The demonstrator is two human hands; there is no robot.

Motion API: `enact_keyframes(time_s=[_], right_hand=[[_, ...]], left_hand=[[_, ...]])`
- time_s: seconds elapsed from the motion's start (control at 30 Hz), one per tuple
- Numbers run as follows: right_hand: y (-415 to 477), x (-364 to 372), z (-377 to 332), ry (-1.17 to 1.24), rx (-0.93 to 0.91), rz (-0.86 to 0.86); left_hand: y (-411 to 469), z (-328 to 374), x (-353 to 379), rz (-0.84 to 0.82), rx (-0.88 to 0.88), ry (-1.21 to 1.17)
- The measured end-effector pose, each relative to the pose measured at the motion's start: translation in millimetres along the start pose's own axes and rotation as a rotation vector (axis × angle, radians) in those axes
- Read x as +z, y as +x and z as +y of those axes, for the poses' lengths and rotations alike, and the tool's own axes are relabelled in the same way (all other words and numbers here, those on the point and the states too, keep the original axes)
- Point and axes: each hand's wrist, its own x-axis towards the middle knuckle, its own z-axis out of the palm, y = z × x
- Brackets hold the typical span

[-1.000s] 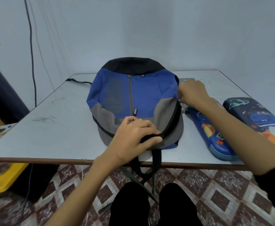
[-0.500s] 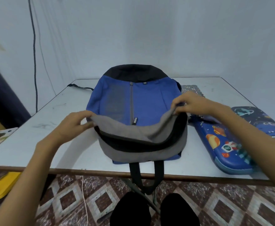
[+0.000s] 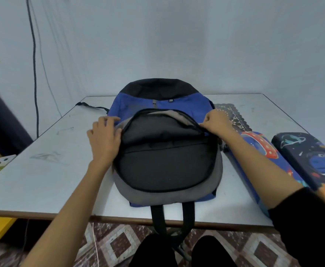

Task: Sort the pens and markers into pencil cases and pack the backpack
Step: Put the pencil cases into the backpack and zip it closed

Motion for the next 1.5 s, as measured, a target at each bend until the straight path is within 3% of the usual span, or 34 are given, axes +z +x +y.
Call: enact_keyframes(time_s=[0.07,0.1,0.17,0.2,0.3,0.43,0.53,0.77,0.9,1.03,1.23,1.5], right_hand=[[-1,-10,-6,0.027,-0.006,-0.066],[-2,-19,-8,0.053,-0.015,-0.092],[-18,-47,-13,0.106,-0.043,-0.123],[-33,-63,-15,0.134,-0.068,-0.121],[-95,-102,-8,0.147,-0.090,-0.068],[-190,-114,21,0.037,0.031,-0.093],[-226,-98,44,-0.026,0.076,-0.133],[-250,-57,69,-0.257,-0.014,0.121],[-249,-56,73,-0.273,-0.058,0.125],[-250,-58,75,-0.261,-0.060,0.035],[-251,-37,82,-0.216,-0.181,0.430],[-252,-29,77,-0.175,-0.238,0.597]], left_hand=[[3,13,-1,0.070,0.319,-0.029],[5,23,-1,0.022,0.484,-0.043],[6,44,6,-0.197,0.715,0.004],[6,52,12,-0.302,0.750,0.046],[9,65,29,-0.394,0.718,0.046],[23,69,26,-0.502,0.645,-0.195],[27,63,32,-0.479,0.801,-0.121],[22,53,33,-0.469,0.797,0.008],[26,51,28,-0.484,0.813,0.032],[32,60,16,-0.391,0.841,0.033],[61,77,-8,-0.254,0.821,-0.040],[86,99,-32,-0.205,0.802,-0.031]])
